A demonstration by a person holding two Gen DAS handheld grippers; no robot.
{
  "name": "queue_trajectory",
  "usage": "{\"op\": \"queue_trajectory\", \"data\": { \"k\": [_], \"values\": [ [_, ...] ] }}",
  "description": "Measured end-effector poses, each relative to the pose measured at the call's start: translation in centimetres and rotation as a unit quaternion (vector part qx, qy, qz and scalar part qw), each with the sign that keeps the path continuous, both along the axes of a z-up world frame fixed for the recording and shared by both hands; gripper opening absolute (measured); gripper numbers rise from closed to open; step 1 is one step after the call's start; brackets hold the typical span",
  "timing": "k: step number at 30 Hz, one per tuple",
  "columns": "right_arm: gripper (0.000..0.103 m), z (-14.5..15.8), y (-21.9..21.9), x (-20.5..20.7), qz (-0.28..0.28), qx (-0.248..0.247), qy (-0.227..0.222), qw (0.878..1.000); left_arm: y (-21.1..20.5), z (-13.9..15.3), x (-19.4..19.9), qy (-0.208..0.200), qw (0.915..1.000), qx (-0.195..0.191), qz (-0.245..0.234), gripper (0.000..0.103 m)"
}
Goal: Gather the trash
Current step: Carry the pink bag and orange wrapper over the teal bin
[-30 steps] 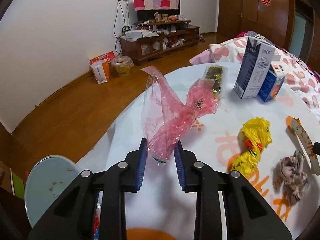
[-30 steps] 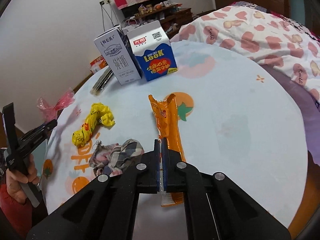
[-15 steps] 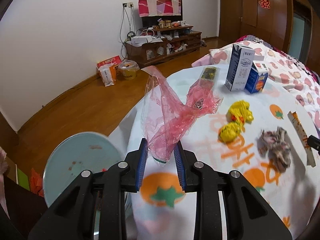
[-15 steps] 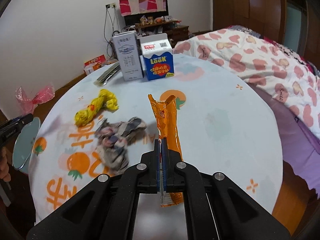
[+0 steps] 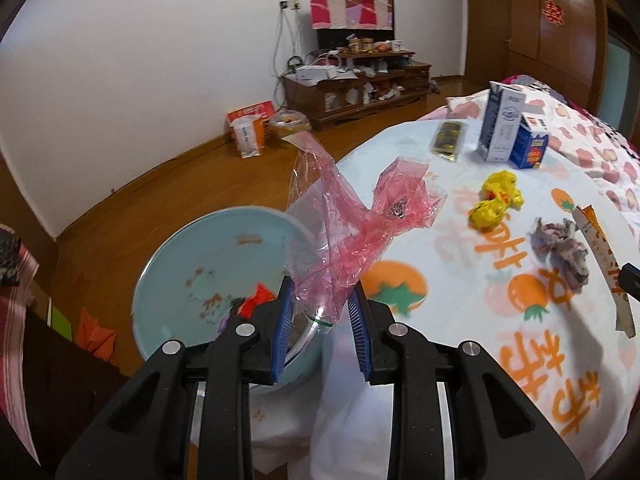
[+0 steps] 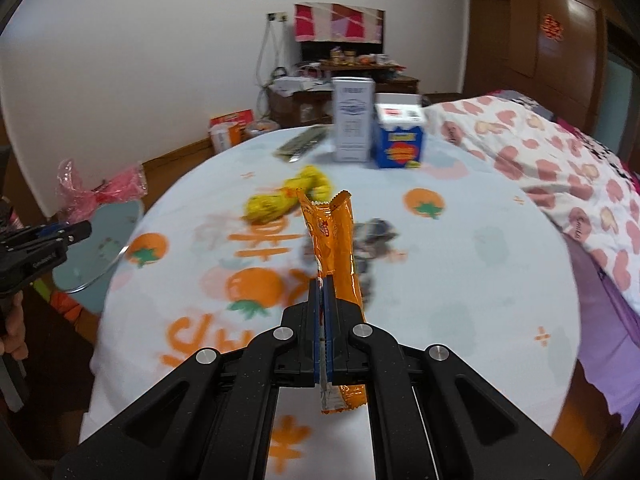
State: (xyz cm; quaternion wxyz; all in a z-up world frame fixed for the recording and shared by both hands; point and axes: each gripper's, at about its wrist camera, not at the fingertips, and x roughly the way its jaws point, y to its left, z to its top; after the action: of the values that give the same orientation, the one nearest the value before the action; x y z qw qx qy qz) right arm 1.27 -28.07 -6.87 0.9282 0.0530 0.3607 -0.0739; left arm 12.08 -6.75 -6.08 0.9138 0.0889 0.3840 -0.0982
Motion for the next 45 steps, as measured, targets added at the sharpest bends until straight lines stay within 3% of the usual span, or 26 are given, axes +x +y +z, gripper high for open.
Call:
{"op": "queue_trajectory", "data": {
  "k": [7,27,45],
  "values": [
    [0.003,-0.1,3.8,1.0,0.037,0.007,0.000,0.999,2.6,-0.2,-1.0,-0.001,0.9996,-0.004,0.027,0.027],
    [0.003,0.3,12.5,4.7,0.112,-0.033,-0.004,0.993,9.1,-0.5,-1.4,-0.005,0.9963,-0.014,0.084,0.028],
    [0.003,0.7,18.1,8.8,0.163,-0.030,-0.011,0.986,11.5,-1.5,-0.1,0.002,0.9928,-0.020,0.118,0.028]
  ]
}}
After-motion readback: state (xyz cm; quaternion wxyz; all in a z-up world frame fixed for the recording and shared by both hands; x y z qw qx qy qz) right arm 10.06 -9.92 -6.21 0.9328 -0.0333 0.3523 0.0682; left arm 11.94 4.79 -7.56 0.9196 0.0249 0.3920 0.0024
